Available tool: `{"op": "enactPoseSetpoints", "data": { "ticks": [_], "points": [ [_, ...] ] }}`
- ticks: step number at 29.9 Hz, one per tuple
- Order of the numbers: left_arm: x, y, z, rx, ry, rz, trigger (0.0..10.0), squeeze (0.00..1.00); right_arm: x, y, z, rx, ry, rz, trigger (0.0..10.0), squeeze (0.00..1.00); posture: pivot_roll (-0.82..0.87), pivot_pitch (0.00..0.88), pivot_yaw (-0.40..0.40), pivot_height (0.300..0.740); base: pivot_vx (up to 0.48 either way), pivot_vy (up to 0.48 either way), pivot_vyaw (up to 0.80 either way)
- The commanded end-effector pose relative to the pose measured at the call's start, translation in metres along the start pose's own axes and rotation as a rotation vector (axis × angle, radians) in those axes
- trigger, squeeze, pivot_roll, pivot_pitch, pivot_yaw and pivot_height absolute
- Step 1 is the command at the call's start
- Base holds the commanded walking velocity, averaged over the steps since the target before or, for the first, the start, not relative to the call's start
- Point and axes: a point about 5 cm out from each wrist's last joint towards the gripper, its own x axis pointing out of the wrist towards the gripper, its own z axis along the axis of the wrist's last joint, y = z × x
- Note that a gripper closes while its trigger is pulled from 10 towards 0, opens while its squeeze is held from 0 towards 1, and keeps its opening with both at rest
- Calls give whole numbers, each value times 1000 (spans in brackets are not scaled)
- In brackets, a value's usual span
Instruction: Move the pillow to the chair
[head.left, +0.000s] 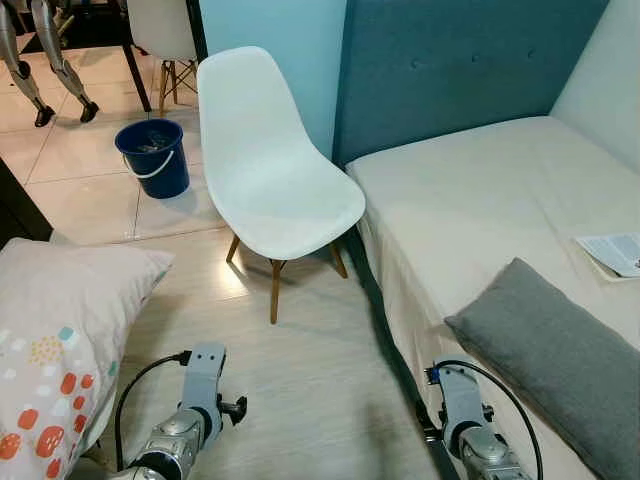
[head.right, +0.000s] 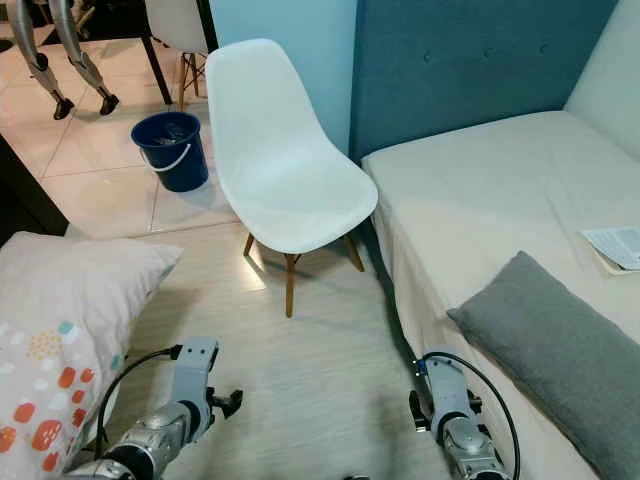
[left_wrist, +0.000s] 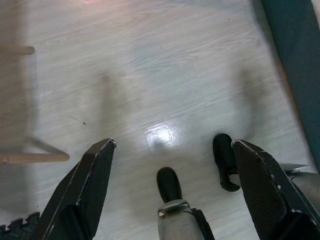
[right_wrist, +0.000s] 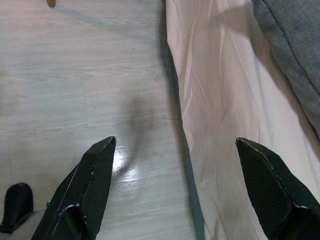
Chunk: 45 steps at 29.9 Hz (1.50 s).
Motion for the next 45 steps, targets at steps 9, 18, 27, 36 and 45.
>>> {"op": "enactPoseSetpoints", "data": {
  "ticks": [9, 18, 27, 36, 45],
  "points": [
    [-2, 2, -10, -3, 40, 2, 10000, 0, -3, 0, -9, -70, 19, 14, 10000, 0, -124, 170, 17, 740, 0, 0, 0],
    [-2, 2, -9, -2, 39, 1, 10000, 0, -3, -1, -9, -61, 25, 2, 10000, 0, -123, 172, 15, 740, 0, 0, 0],
    [-2, 3, -9, -3, 38, 4, 10000, 0, -2, -1, -8, -61, 23, -1, 10000, 0, -121, 171, 16, 740, 0, 0, 0],
    [-2, 3, -8, -7, 39, 4, 10000, 0, -2, -1, -7, -58, 22, -3, 10000, 0, -120, 179, 13, 740, 0, 0, 0],
    [-1, 2, -8, -13, 35, 3, 10000, 0, -2, -1, -7, -59, 22, -2, 10000, 0, -120, 175, 14, 740, 0, 0, 0]
  ]
}}
